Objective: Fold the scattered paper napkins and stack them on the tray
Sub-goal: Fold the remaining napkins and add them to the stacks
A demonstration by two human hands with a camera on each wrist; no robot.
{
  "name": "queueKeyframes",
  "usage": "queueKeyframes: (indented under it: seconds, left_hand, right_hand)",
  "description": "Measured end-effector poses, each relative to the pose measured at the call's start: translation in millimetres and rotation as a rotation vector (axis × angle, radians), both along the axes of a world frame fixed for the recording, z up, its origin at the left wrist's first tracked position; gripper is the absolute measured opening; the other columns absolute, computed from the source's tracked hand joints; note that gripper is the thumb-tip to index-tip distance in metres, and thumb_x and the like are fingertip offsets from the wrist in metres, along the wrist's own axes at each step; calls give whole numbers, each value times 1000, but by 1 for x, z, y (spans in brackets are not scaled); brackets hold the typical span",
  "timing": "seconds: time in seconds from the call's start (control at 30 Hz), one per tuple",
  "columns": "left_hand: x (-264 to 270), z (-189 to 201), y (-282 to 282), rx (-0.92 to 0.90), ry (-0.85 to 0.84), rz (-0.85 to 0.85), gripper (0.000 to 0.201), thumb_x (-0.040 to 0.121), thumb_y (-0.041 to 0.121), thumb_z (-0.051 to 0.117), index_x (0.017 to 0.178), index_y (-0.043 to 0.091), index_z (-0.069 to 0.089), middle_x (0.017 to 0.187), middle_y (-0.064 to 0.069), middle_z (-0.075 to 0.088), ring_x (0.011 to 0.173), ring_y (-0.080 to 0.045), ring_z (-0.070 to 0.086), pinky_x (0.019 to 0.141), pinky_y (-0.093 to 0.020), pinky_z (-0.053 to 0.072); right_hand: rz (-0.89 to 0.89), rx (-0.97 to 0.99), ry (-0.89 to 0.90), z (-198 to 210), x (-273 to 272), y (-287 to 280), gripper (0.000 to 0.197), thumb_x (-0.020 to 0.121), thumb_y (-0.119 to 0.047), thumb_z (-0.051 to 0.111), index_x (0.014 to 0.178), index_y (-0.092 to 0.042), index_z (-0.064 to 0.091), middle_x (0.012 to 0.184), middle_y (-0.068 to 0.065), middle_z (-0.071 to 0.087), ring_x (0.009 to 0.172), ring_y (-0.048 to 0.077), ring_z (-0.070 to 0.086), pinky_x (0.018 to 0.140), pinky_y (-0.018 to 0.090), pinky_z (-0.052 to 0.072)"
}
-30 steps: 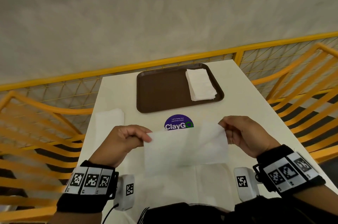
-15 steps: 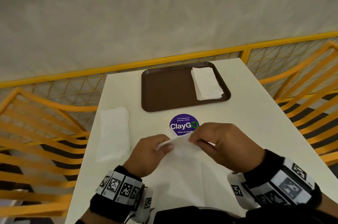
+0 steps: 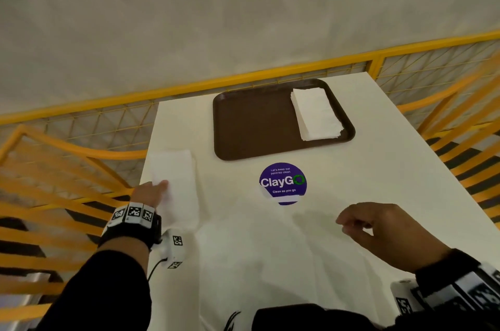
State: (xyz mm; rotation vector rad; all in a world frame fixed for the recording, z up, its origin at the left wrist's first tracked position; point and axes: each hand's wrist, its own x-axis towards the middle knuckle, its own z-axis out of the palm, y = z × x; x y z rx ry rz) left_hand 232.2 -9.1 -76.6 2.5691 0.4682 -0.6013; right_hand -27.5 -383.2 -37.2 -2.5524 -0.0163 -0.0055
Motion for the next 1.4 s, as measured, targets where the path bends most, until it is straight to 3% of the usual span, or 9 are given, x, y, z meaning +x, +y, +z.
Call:
queueKeyframes:
  seconds: [0.17, 0.4, 0.53, 0.67, 0.73, 0.83, 1.07, 1.27, 1.4]
  left_hand:
    - [15, -16, 1, 125, 28, -67, 65, 97, 43, 41, 141, -4, 34, 150, -22, 33, 137, -36, 33, 111, -38, 27]
    - [-12, -13, -12, 204, -119, 55, 86, 75, 49, 71, 141, 8, 33, 146, -21, 35, 132, -42, 35, 107, -53, 33]
    - [-68, -4, -40, 149, -202, -222, 48, 75, 51, 69, 110, 22, 55, 118, -12, 56, 112, -34, 53, 94, -43, 44]
    - [-131, 3, -65, -63, 145, -711, 40, 57, 68, 56, 79, 35, 57, 85, 7, 60, 87, -14, 59, 68, -20, 39]
    - [-155, -2, -73, -59, 216, -801, 52, 54, 75, 51, 96, 45, 52, 104, 7, 54, 102, -11, 53, 82, -21, 40]
    - [-176, -12, -79, 39, 163, -828, 81, 75, 59, 60, 143, 31, 28, 138, 2, 34, 129, -21, 34, 102, -32, 37]
    - [-169, 28, -113, -208, -242, -746, 113, 65, 60, 74, 148, 36, 1, 156, 11, 11, 143, -14, 15, 115, -35, 22]
    - [-158, 81, -143, -395, -416, -846, 40, 79, 36, 71, 117, 31, 59, 103, 18, 64, 88, 3, 58, 73, -5, 38]
    - [-153, 99, -140, -473, -472, -735, 13, 87, 25, 63, 97, 31, 66, 87, 17, 69, 83, 3, 61, 66, -1, 40]
  right_hand:
    - [10, -104, 281, -26, 1, 4, 15, 87, -36, 63, 102, -36, 64, 87, -23, 58, 82, -1, 56, 75, 10, 41]
    - [-103, -245, 547, -62, -6, 20, 83, 63, -56, 74, 131, -30, 35, 125, -7, 36, 114, 17, 37, 96, 36, 43]
    - [-152, -172, 622, -68, -1, 16, 53, 65, -48, 76, 105, -33, 45, 96, -12, 49, 98, 17, 51, 84, 32, 41]
    - [-112, -133, 558, -68, 2, 13, 33, 73, -34, 71, 65, -36, 39, 77, -13, 43, 81, 15, 49, 69, 25, 37]
    - [-150, -91, 462, -61, 3, 8, 35, 79, -26, 65, 64, -34, 35, 75, -11, 47, 77, 17, 50, 66, 26, 37]
    - [-192, 12, 252, -40, 4, 1, 39, 81, -13, 64, 65, -33, 35, 65, -11, 49, 62, 8, 48, 59, 22, 38]
    - [33, -32, -10, 34, 19, 7, 30, 81, -11, 67, 88, -31, 45, 67, -17, 51, 59, 5, 50, 55, 10, 36]
    - [102, -51, -76, 79, 30, 27, 33, 81, -20, 70, 105, -29, 49, 91, -7, 67, 72, 12, 57, 61, 16, 42]
    - [-9, -41, -182, 84, 24, 31, 46, 79, -24, 71, 115, -33, 44, 91, -5, 66, 65, 10, 53, 63, 25, 42]
